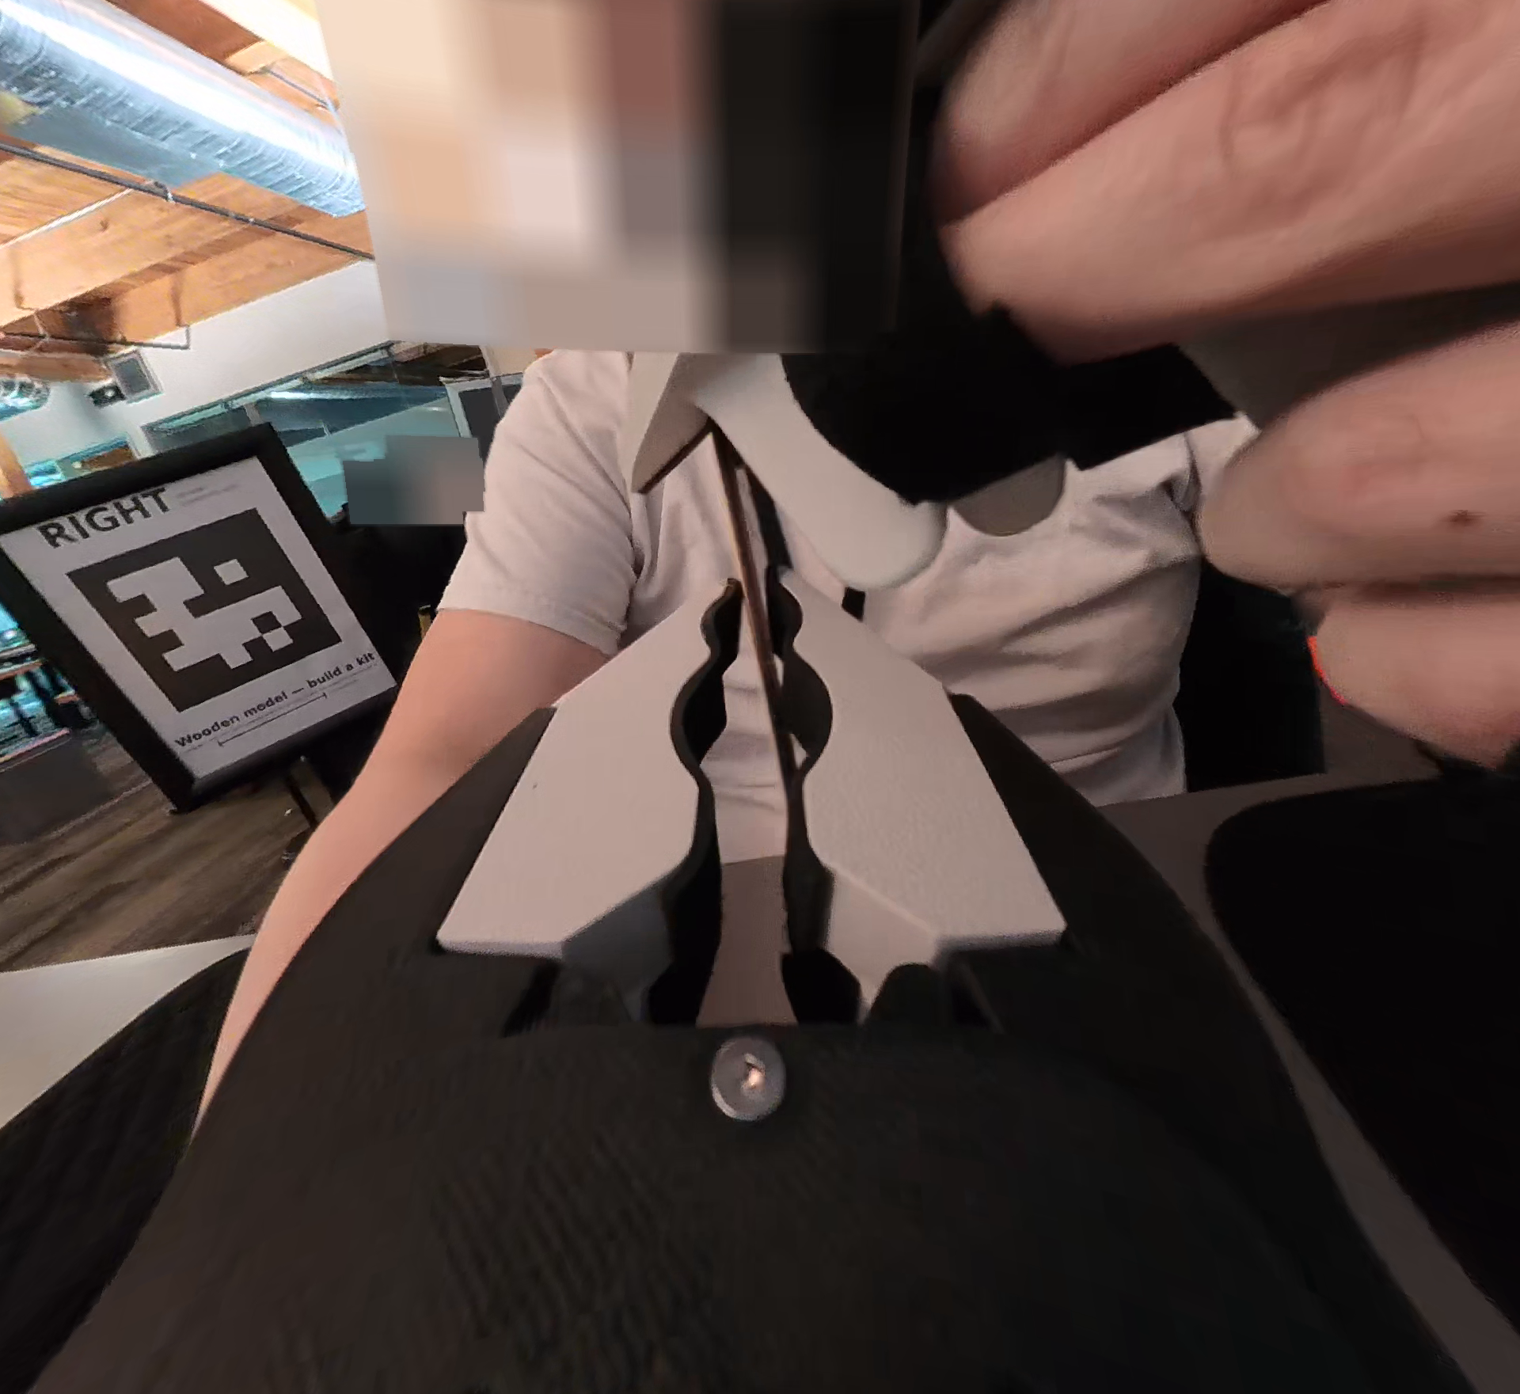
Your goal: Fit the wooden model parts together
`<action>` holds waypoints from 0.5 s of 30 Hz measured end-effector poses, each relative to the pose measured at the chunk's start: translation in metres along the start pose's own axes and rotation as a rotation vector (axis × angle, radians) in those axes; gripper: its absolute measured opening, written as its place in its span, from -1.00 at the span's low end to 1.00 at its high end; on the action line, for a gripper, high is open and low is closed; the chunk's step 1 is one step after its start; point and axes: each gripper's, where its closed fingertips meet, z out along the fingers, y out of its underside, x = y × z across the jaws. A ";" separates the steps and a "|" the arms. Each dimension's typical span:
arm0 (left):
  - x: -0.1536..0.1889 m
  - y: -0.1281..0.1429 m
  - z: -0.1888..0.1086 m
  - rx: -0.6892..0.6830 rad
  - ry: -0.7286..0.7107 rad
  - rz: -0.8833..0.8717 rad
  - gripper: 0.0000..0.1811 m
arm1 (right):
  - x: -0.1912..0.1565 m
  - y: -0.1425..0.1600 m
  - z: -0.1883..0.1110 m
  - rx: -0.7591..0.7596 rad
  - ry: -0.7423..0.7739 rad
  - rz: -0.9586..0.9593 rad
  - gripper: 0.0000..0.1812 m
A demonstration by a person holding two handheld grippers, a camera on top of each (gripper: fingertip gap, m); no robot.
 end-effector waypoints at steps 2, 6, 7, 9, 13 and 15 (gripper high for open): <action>0.001 0.000 -0.005 -0.021 -0.014 0.001 -0.81 | 0.016 -0.006 -0.008 0.020 0.114 0.031 -0.74; -0.006 0.013 -0.011 -0.113 -0.075 -0.030 -0.94 | 0.022 -0.028 -0.044 0.122 0.385 -0.008 -0.53; -0.014 0.017 -0.012 -0.131 -0.128 -0.018 -0.98 | 0.020 -0.030 -0.053 0.127 0.457 -0.009 -0.51; -0.021 0.020 -0.015 -0.138 -0.170 -0.015 -1.00 | 0.013 -0.037 -0.070 0.155 0.595 -0.027 -0.48; -0.027 0.020 -0.021 -0.101 -0.123 -0.175 -0.99 | -0.016 -0.041 -0.096 0.163 0.837 0.017 -0.41; -0.038 0.023 -0.026 -0.092 -0.147 -0.269 -0.99 | -0.033 -0.045 -0.108 0.147 1.010 0.022 -0.41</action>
